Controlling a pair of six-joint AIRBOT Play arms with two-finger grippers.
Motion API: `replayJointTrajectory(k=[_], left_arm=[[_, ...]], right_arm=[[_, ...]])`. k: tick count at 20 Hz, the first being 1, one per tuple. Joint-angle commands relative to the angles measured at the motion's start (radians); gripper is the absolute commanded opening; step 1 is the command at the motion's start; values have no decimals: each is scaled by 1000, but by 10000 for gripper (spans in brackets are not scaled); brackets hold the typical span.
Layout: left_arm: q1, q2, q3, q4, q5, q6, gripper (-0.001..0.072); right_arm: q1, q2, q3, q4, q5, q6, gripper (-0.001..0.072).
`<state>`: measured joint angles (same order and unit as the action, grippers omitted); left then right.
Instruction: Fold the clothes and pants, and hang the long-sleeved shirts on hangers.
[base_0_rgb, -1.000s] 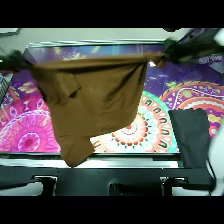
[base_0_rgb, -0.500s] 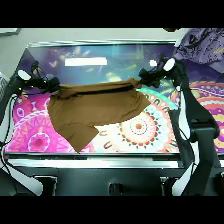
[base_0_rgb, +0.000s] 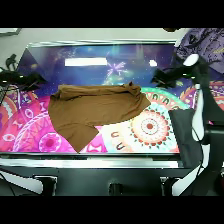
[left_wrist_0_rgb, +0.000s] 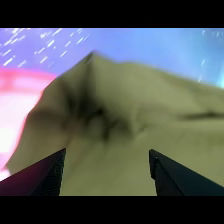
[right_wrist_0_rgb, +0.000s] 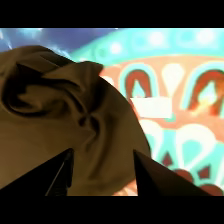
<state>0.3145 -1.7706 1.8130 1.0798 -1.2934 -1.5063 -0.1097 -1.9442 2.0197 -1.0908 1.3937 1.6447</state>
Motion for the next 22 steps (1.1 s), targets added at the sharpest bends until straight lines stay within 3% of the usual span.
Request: replayJointTrajectory(k=[1,4,6,14,15,17,22], left_arm=[[93,78,-51,-27,-138,8,603],[127,117,-157,-22,-141,7,604],[132,132,-217,-21,-144,7,603],[166,261,-473,24,-83,12,603],[182,298,-536,23,-53,23,603],[208,377,-674,-10,27,61,603],[217,460,-991,-195,191,205,603]], right_arm=[[-97,32,-60,-9,181,-117,444],[-100,32,-214,51,182,-155,491],[-78,32,-304,74,104,-158,499],[43,0,-414,114,-138,-114,477],[55,0,-414,114,-166,-105,376],[64,5,-413,132,-191,-92,40],[64,102,-413,114,-192,-84,36]])
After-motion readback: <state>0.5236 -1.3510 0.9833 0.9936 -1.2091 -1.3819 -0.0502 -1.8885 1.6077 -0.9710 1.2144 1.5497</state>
